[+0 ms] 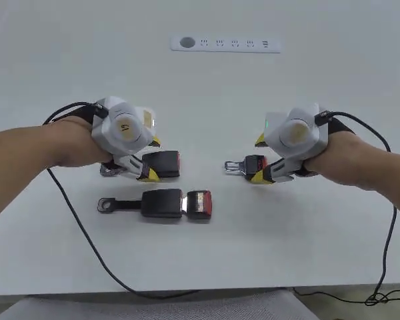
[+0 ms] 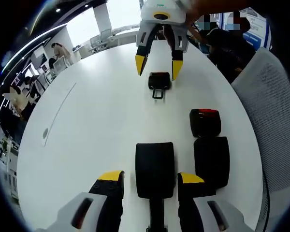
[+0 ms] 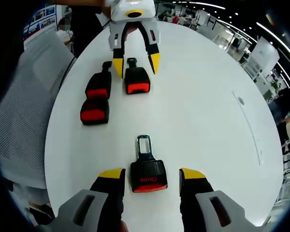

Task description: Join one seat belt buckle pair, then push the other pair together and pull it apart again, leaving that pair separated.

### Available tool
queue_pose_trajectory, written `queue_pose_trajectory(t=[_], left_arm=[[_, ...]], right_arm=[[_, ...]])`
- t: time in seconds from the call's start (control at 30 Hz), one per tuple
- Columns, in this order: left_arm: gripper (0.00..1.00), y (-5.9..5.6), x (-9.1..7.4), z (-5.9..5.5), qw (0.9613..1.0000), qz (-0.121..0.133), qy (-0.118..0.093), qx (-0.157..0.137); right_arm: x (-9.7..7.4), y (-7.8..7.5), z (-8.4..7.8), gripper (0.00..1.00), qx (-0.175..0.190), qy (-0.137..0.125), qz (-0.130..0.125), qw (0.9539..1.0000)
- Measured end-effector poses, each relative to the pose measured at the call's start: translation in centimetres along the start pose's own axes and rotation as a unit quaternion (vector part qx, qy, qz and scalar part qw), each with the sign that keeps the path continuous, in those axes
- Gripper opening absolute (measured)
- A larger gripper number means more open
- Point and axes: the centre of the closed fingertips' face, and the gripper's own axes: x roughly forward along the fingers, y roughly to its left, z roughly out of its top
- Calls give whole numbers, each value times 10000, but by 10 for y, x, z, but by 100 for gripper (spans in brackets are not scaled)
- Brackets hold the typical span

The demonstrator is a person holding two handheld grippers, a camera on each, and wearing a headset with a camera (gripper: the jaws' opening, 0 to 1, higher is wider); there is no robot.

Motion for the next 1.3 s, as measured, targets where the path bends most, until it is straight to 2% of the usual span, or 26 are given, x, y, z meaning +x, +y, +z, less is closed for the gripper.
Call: queue_pose_trajectory(t=[0.07,0.1,0.2,0.33,0.4,0.47,0.6,0.63,0.7,0.77,0.8,0.83,0.87,0.9,0.93,1.03,1.1,1.17,1.23,1.27,1.3], left_arm=[[47,-1,-8,1,9997,129,-111,-147],[48,-2,-11,0,9994,176,-140,-246],[58,-10,-23,-7,9978,344,-225,-511],[60,-23,-45,-15,9924,592,-441,-980],[62,-30,-54,-20,9882,703,-561,-1239],[64,-34,-67,-23,9839,863,-649,-1422],[71,-48,-85,-40,9746,1150,-705,-1785],[72,-50,-87,-42,9738,1174,-710,-1814],[76,-59,-93,-49,9704,1256,-713,-1936],[80,-67,-97,-55,9667,1317,-739,-2065],[81,-69,-100,-61,9633,1386,-723,-2183],[81,-70,-103,-62,9621,1462,-726,-2184],[81,-74,-105,-63,9593,1532,-771,-2245],[82,-76,-106,-64,9570,1542,-782,-2330],[83,-78,-107,-64,9567,1531,-791,-2346],[86,-83,-111,-72,9529,1588,-792,-2459],[87,-85,-113,-73,9465,1634,-847,-2652],[90,-87,-115,-74,9433,1655,-900,-2732],[94,-89,-116,-70,9408,1664,-981,-2786],[96,-90,-118,-70,9364,1673,-1078,-2891],[97,-90,-119,-70,9352,1678,-1094,-2922]], right_arm=[[-12,7,9,43,121,-135,-75,9998],[-12,9,9,43,156,-188,-111,9996],[-16,18,17,45,639,-530,-202,9963],[-24,37,17,53,787,-525,-413,9947],[-28,45,15,55,900,-576,-488,9931],[-33,54,15,57,1176,-680,-535,9893],[-39,61,12,60,1435,-830,-700,9837],[-41,62,12,63,1550,-874,-748,9812],[-48,67,10,66,1614,-920,-799,9793],[-50,69,7,71,1787,-997,-882,9749],[-52,71,6,72,1855,-1114,-884,9723],[-54,72,7,73,1900,-1180,-916,9704],[-57,74,5,75,1920,-1226,-976,9688],[-57,78,3,77,1899,-1187,-952,9699],[-58,80,2,80,1902,-1161,-991,9698],[-63,85,-1,88,2121,-1262,-1082,9630],[-67,86,-3,93,2224,-1286,-1169,9593],[-65,85,-8,98,2314,-1338,-1201,9561],[-67,87,-10,99,2324,-1337,-1216,9557],[-66,89,-13,99,2349,-1315,-1223,9553],[-65,89,-16,99,2382,-1291,-1225,9548]])
